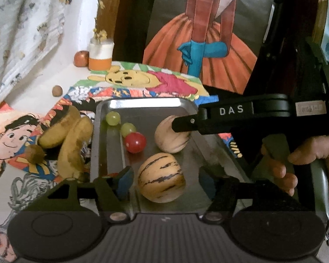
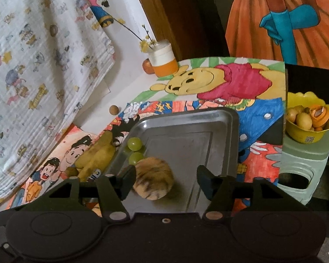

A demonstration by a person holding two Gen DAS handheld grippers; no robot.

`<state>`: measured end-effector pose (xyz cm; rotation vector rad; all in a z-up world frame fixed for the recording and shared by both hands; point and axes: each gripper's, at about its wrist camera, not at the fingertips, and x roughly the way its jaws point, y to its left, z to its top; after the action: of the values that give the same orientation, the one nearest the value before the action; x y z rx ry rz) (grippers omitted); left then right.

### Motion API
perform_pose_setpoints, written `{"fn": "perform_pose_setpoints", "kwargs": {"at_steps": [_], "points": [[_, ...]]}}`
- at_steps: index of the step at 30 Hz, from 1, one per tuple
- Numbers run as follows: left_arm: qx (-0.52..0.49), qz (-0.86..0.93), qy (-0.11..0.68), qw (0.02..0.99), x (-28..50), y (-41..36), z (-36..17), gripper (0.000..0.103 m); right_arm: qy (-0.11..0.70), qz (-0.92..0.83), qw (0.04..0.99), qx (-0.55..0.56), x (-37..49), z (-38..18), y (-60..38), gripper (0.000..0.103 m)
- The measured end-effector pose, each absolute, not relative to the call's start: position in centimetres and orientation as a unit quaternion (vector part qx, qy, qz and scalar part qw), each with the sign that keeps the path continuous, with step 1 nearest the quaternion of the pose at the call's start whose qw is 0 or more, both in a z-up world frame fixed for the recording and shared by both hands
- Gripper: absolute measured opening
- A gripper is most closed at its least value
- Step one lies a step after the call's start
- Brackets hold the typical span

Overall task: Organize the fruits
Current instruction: 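Carry the melon into the metal tray with the left tool while the right tool releases its melon there, then lift both open tools from the tray and move toward the bananas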

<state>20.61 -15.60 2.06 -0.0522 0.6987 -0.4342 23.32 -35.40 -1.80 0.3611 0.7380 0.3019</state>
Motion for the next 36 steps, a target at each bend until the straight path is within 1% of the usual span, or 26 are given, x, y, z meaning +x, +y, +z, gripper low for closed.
{"fn": "perform_pose_setpoints", "kwargs": {"at_steps": [4, 9, 12, 18, 27, 36], "points": [[-0.035, -0.201, 0.321, 0.925, 19.2, -14.6, 3.3, 0.084, 0.344, 0.146, 0.911, 0.176, 21.9, -0.3, -35.6, 0.081], [-0.051, -0.174, 0.294, 0.939, 17.1, -12.8, 5.0, 0.099, 0.327, 0.149, 0.917, 0.173, 19.8, 1.4, -35.3, 0.09], [-0.059, -0.155, 0.28, 0.946, 15.9, -11.7, 6.0, 0.103, 0.316, 0.153, 0.922, 0.167, 18.2, 2.4, -34.9, 0.096], [-0.07, -0.13, 0.267, 0.952, 13.5, -9.5, 7.2, 0.103, 0.297, 0.16, 0.93, 0.148, 14.7, 4.0, -33.7, 0.102], [-0.086, -0.097, 0.253, 0.959, 9.9, -6.4, 8.1, 0.103, 0.29, 0.169, 0.936, 0.108, 9.5, 5.0, -31.4, 0.102], [-0.091, -0.062, 0.252, 0.962, 7.1, -3.1, 7.8, 0.103, 0.321, 0.178, 0.927, 0.08, 5.5, 4.2, -28.8, 0.102]]}}
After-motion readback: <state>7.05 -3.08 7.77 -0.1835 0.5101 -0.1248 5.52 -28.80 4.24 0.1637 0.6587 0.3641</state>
